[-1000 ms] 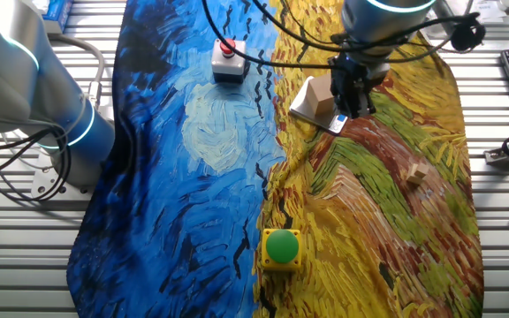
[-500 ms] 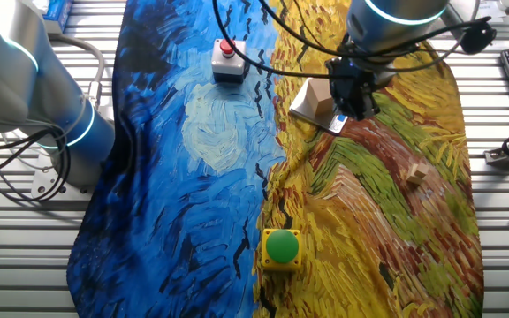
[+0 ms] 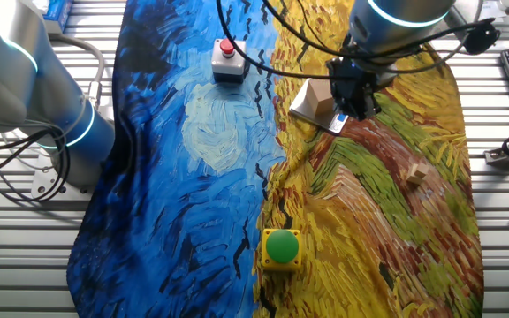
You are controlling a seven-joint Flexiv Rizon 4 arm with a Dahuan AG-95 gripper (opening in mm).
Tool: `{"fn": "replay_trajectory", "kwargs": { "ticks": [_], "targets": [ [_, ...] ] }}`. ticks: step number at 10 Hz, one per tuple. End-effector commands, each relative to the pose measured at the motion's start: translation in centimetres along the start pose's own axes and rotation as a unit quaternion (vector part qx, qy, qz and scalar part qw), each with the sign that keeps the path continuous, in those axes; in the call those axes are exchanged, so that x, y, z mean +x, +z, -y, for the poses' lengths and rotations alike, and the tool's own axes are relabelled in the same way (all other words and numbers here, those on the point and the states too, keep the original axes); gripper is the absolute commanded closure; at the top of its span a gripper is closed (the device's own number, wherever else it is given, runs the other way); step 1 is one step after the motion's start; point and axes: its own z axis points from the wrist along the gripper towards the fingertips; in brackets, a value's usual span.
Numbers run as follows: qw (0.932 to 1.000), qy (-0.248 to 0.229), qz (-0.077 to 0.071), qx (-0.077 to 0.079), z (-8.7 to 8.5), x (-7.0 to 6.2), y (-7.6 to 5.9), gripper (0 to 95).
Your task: Remove the object from the scale
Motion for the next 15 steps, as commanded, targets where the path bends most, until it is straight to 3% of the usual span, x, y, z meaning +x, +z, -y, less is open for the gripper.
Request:
{"fn": "replay_trajectory", "kwargs": {
  "ticks": [1,3,4,5,6,7,8,10,11,12,13,15],
  "targets": [
    [0.9993,0.037,-0.005,0.002,-2.8,-1.2,-0.1,95.0],
    [0.9981,0.062,-0.004,0.000,-5.1,-2.3,0.2,95.0],
    [0.9959,0.090,-0.006,-0.005,-7.3,-3.3,0.5,95.0],
    [0.9949,0.100,-0.006,-0.013,-8.2,-3.8,0.8,95.0],
    [0.9936,0.107,0.000,-0.035,-9.7,-4.7,1.5,95.0],
    [0.9936,0.103,-0.004,-0.046,-10.6,-5.0,2.2,95.0],
    [0.9943,0.095,-0.008,-0.048,-10.8,-4.9,2.6,57.0],
    [0.9951,0.082,-0.006,-0.054,-10.6,-4.5,3.7,19.0],
    [0.9955,0.080,-0.005,-0.052,-10.5,-4.4,4.1,19.0],
    [0.9960,0.076,-0.003,-0.046,-10.4,-4.3,4.4,0.0],
    [0.9964,0.077,-0.003,-0.036,-10.4,-4.3,4.4,0.0],
    [0.9969,0.077,-0.009,0.007,-10.4,-4.3,4.4,0.0]
  ]
}}
